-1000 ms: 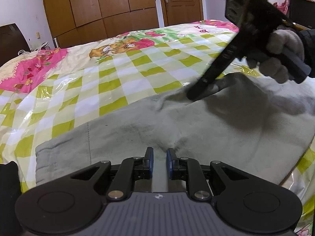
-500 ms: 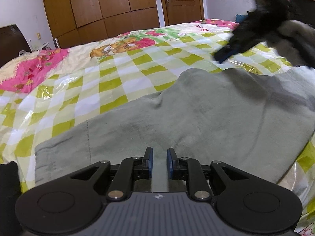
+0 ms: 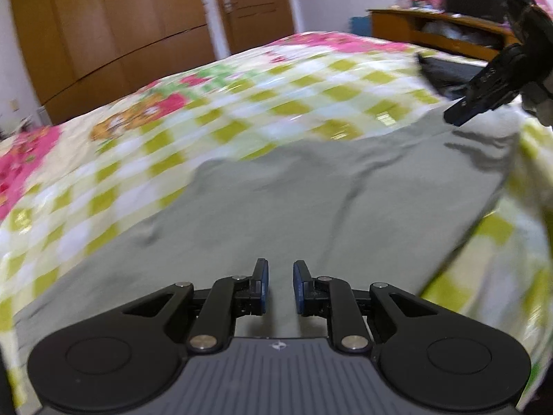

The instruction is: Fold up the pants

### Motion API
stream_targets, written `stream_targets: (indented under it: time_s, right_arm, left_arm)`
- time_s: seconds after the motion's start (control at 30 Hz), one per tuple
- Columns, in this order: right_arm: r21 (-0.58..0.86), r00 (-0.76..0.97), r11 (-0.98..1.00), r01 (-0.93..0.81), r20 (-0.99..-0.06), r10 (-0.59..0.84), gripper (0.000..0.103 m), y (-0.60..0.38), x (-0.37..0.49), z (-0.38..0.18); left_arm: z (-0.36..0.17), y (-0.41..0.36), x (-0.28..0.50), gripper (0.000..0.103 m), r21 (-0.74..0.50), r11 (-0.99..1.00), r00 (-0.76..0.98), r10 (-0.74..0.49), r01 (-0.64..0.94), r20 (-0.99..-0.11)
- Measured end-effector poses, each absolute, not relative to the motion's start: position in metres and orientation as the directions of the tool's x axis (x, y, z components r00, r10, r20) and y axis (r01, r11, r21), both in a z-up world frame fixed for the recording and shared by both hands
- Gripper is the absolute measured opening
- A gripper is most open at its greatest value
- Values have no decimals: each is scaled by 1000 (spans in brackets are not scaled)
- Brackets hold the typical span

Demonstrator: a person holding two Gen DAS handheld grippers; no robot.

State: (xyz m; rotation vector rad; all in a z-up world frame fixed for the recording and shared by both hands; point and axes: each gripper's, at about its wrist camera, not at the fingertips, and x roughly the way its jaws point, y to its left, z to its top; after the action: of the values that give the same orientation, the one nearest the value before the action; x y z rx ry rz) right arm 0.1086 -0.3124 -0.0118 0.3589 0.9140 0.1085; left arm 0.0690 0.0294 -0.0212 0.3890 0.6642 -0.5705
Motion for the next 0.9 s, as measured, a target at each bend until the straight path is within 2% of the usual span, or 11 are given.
stream_targets:
  time_s: [0.23, 0.37, 0.53, 0.7, 0.83, 0.9]
  right_arm:
    - [400, 694, 825, 399, -719, 13, 23, -415, -4, 2]
    - [456, 699, 742, 492, -714, -25, 27, -447, -34, -13]
    - [584, 746, 640, 499, -666, 26, 28, -473, -34, -40]
    - [723, 821, 529, 444, -565, 84, 31, -488, -37, -52]
    - [783, 851, 456, 422, -516, 98, 32, -496, -47, -58]
    - [784, 849, 451, 428, -520, 98, 32, -496, -50, -61]
  left_arm:
    - [-20, -45, 61, 31, 130, 681, 577, -485, 721, -657]
    - [-22, -76, 60, 31, 132, 643, 548, -505, 754, -667]
    - [-22, -90, 53, 31, 154, 617, 531, -493, 772, -689]
    - [-21, -96, 54, 31, 161, 619, 532, -478, 768, -699]
    - [-22, -100, 54, 31, 158, 614, 525, -481, 773, -702]
    - [-23, -102, 53, 31, 156, 610, 522, -485, 777, -701]
